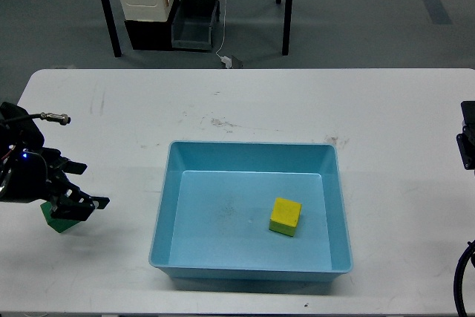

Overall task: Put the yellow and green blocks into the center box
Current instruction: 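Move the left gripper down onto the green cube and grasp it, then lift the green cube with the left gripper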

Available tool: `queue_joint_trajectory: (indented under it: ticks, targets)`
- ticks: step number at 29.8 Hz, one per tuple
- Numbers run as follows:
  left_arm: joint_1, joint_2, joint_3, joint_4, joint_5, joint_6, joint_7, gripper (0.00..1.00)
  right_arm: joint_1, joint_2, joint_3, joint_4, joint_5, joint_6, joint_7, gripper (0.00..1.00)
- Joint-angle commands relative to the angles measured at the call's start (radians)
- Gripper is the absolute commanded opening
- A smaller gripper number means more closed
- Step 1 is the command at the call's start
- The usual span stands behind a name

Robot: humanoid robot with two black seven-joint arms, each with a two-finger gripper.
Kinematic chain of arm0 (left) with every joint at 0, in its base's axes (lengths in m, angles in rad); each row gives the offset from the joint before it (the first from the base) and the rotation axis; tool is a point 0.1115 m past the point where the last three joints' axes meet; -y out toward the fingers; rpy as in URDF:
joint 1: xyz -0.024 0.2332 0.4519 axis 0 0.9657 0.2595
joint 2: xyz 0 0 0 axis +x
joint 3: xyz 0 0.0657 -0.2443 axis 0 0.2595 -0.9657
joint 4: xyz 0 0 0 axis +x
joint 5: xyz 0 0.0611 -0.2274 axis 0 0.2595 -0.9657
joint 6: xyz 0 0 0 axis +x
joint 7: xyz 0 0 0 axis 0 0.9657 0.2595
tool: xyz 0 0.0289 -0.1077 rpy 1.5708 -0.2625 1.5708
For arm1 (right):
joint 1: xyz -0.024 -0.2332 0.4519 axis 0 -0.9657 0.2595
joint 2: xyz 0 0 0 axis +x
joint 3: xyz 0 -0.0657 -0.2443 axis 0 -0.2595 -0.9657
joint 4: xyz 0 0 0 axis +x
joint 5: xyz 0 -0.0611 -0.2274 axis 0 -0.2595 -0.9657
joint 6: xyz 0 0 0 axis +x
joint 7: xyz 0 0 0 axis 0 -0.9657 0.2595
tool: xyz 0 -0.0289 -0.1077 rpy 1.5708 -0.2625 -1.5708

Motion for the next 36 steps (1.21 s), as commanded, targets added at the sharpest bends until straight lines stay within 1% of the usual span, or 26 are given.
queue_joint_trajectory:
  ticks: [1,5,11,14,16,18,21,23,26,28,29,30,33,36]
  targets:
    - [0.000,-0.014,0.044,0.063,0.077,0.000,0.000,0.99,-0.003,0.000,-0.001,0.000,0.000,0.000,-0.001,0.98]
    - [0.000,-0.023,0.073,0.108,0.077,0.000,0.000,0.99,-0.007,0.000,-0.001,0.000,0.000,-0.001,0.000,0.98]
    - [0.004,-0.051,0.076,0.180,0.077,0.000,0.000,0.99,-0.015,0.000,-0.007,-0.002,0.000,-0.001,0.000,0.98]
    - [0.001,-0.056,0.110,0.201,0.077,0.000,0.000,0.98,-0.015,0.000,-0.005,-0.002,0.000,-0.003,0.000,0.98]
    - [0.003,-0.057,0.126,0.209,0.077,0.011,0.000,0.93,-0.016,0.000,-0.005,-0.002,0.000,-0.003,0.000,0.98]
    - [0.003,-0.059,0.142,0.226,0.077,0.050,0.000,0.89,-0.016,0.000,-0.005,-0.002,0.000,-0.003,0.000,0.98]
    - [0.003,-0.066,0.160,0.255,0.077,0.085,0.000,0.78,-0.016,0.000,-0.005,-0.002,0.000,-0.005,-0.001,0.98]
    - [0.003,-0.073,0.160,0.263,0.077,0.088,0.000,0.73,-0.018,0.000,-0.007,-0.004,0.000,-0.005,-0.001,0.98]
    - [0.004,-0.074,0.160,0.272,0.077,0.093,0.000,0.57,-0.018,0.000,-0.010,-0.004,0.000,-0.015,-0.001,0.98]
    - [0.009,-0.074,0.162,0.274,0.077,0.091,0.000,0.49,-0.016,0.000,-0.010,-0.004,0.000,-0.015,-0.001,0.98]
    - [0.009,-0.074,0.162,0.275,0.077,0.091,0.000,0.42,-0.018,0.000,-0.010,-0.004,0.000,-0.015,0.000,0.98]
    - [0.012,-0.074,0.162,0.278,0.077,0.091,0.000,0.37,-0.018,0.000,-0.008,-0.004,0.000,-0.015,-0.001,0.98]
    - [0.004,-0.071,0.160,0.283,0.077,0.093,0.000,0.32,-0.018,0.000,-0.007,-0.005,0.000,-0.015,-0.001,0.98]
    - [-0.023,-0.070,0.137,0.299,0.059,0.116,0.000,0.32,-0.023,0.000,-0.007,-0.005,0.000,-0.017,-0.001,0.98]
